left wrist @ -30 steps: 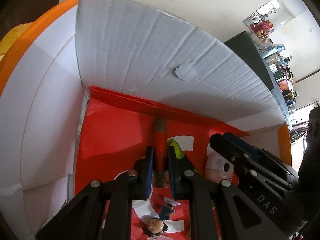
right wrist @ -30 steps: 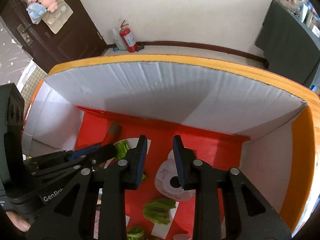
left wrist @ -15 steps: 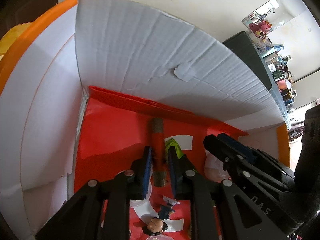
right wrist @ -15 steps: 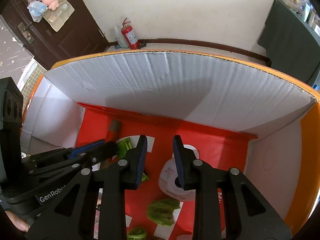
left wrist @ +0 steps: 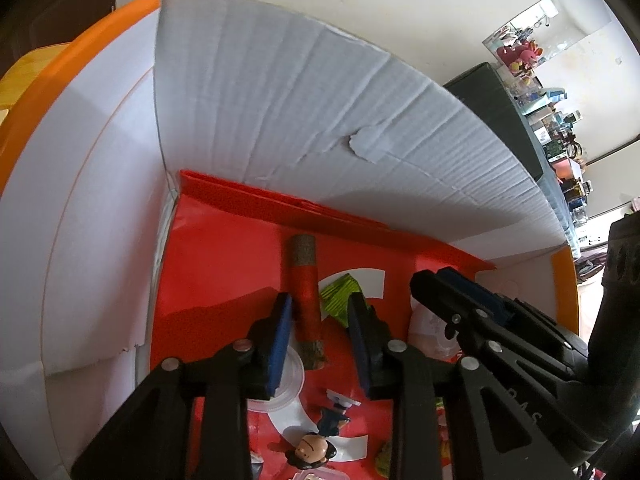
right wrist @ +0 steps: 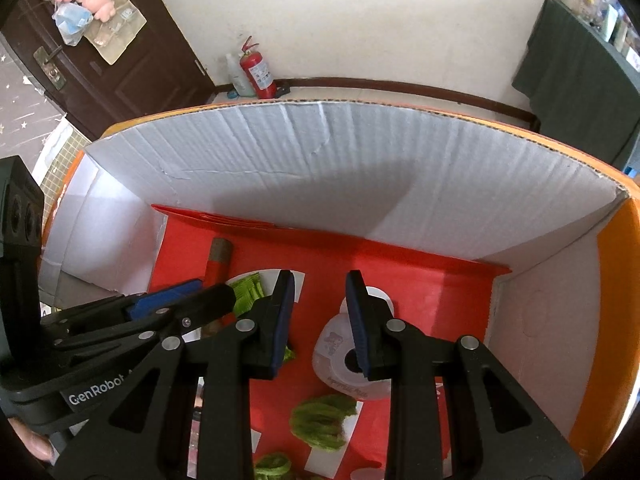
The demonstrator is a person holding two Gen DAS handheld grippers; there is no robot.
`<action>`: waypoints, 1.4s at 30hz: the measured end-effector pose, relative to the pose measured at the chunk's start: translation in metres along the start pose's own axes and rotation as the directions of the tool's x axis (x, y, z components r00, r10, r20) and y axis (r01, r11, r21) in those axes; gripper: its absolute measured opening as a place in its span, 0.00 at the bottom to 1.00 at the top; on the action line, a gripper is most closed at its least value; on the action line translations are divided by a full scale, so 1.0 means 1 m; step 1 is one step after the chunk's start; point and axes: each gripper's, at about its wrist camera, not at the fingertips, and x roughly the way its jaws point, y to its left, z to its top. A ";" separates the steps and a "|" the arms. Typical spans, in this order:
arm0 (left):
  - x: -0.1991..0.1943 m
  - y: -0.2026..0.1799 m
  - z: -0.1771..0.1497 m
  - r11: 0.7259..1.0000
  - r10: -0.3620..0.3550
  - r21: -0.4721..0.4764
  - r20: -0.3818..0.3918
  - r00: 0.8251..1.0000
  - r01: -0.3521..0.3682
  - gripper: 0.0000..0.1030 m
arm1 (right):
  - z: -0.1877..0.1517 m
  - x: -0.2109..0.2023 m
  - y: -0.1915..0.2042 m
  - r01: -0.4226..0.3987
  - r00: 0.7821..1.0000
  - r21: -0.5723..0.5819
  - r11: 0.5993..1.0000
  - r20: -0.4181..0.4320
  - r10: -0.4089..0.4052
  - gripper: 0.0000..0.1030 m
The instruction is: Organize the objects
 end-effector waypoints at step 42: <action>-0.059 -0.016 -0.032 0.995 -0.029 0.103 0.111 0.993 0.018 0.52 | -0.022 -0.047 0.011 0.102 0.988 -0.015 0.995 0.114 -0.100 0.66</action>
